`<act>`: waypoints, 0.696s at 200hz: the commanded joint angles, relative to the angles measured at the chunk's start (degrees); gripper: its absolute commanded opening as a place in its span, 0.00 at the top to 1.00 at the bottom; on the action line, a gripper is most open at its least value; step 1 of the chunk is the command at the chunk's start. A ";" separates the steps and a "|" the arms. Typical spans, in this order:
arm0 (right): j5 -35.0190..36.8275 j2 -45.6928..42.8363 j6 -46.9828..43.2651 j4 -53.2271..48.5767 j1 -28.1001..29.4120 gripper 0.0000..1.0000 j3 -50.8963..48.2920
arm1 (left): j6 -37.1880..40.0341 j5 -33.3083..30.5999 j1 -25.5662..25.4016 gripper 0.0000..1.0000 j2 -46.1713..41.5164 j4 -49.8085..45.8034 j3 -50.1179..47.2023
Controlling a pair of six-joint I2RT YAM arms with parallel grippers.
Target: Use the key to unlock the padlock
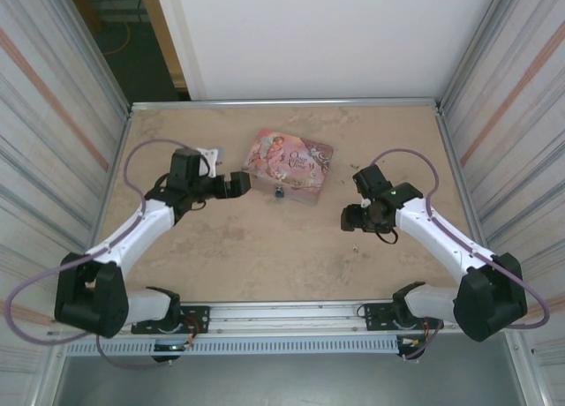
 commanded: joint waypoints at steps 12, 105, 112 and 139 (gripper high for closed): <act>-4.71 3.15 -3.10 -4.23 -1.81 0.40 -1.53 | -4.21 -2.18 -0.32 0.01 -7.80 1.61 -6.34; -4.44 13.00 -0.76 0.25 0.66 0.57 -3.36 | -4.24 -4.09 -0.30 0.01 -9.62 0.91 -8.80; -3.79 13.43 -0.59 0.43 1.22 0.58 -3.46 | -4.12 -4.11 -0.29 0.01 -9.44 0.91 -8.67; -3.08 14.97 -0.19 1.33 2.14 0.62 -4.07 | -3.90 -4.16 -0.30 0.01 -8.87 0.69 -8.54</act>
